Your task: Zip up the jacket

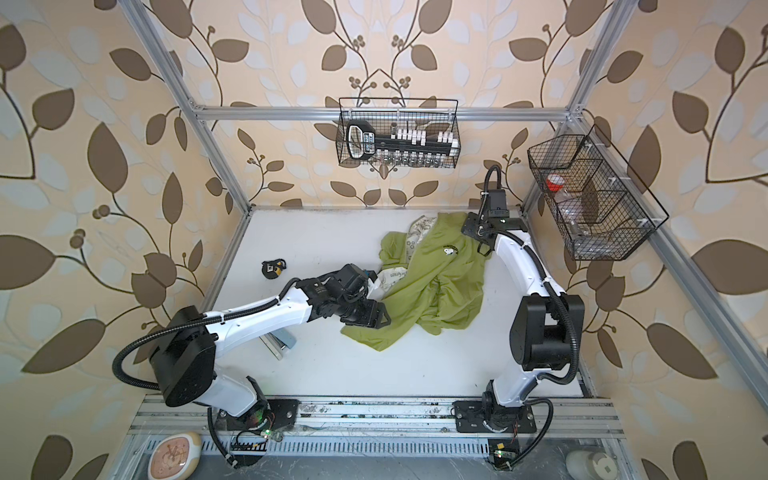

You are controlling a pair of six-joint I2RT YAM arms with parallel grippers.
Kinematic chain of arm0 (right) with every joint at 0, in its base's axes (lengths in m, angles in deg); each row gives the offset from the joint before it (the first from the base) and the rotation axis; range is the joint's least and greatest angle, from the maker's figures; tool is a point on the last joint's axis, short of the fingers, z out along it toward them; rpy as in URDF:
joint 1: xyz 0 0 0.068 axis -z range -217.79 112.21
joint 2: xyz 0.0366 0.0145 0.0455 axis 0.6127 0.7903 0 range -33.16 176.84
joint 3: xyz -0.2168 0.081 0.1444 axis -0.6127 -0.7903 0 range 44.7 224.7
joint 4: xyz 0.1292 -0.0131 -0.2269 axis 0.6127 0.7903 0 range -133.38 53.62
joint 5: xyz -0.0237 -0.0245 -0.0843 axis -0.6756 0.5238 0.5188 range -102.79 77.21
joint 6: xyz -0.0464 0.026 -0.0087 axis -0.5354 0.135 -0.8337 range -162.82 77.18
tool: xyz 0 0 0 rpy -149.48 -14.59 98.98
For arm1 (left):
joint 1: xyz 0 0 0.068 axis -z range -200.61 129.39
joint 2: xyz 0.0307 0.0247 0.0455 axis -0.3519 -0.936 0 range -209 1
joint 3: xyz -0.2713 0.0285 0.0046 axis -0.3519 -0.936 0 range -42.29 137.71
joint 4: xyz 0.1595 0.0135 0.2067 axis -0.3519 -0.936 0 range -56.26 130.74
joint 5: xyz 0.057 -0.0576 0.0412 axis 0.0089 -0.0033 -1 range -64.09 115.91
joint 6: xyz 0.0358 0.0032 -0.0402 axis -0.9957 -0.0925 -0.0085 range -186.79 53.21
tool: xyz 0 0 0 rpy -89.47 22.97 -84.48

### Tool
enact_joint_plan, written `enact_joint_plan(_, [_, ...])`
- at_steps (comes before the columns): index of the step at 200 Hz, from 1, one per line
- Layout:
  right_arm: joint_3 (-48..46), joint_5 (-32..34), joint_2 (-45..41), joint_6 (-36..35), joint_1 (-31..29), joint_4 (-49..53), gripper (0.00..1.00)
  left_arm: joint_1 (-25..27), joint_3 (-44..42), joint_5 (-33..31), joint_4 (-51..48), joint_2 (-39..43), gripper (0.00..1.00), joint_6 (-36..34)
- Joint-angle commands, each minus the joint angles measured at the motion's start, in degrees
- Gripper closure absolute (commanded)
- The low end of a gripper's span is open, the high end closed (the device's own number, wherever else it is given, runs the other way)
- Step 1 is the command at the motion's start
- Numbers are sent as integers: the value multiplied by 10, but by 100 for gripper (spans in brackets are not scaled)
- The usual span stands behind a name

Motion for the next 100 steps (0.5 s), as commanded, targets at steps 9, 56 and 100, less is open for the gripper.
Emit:
enact_joint_plan(9, [-29, -25, 18, -10, -9, -10, 22, 77, 30, -67, -57, -30, 25, -38])
enact_joint_plan(56, [-48, -40, 57, -13, -9, -26, 21, 161, 51, -219, -105, -71, 20, -48])
enact_joint_plan(100, [-42, -39, 96, -16, -6, -31, 21, 197, 101, -344, -139, -130, 19, -59])
